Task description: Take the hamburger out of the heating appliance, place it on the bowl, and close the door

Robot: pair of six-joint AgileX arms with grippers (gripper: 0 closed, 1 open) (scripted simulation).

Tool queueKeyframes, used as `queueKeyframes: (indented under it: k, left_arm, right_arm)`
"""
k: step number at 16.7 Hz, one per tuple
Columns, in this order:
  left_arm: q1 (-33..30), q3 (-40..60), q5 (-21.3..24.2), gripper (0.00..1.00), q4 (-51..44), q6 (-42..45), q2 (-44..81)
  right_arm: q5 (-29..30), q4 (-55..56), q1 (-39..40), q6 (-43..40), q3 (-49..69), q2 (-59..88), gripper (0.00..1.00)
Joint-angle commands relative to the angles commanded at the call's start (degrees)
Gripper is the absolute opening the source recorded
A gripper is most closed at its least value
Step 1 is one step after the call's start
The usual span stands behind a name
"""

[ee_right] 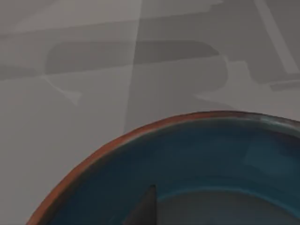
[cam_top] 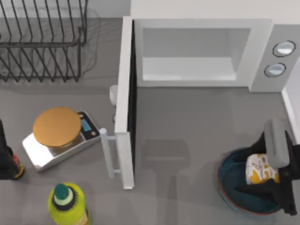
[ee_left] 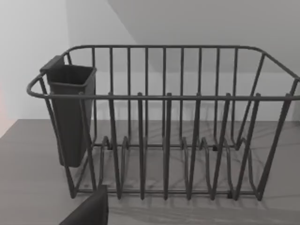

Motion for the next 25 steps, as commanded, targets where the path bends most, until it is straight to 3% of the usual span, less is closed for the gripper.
queueKeyframes:
  k: [7, 20, 25]
  left_arm:
    - [0.00, 0.00, 0.00, 1.00, 0.00, 0.00, 0.00]
    - [0.00, 0.00, 0.00, 1.00, 0.00, 0.00, 0.00]
    - [0.00, 0.00, 0.00, 1.00, 0.00, 0.00, 0.00]
  right_arm:
    - [0.59, 4.86, 1.82, 3.35, -1.65, 1.77, 0.00]
    - [0.59, 4.86, 1.82, 3.35, -1.65, 1.77, 0.98]
    - [0.59, 4.86, 1.82, 3.35, -1.65, 1.77, 1.00]
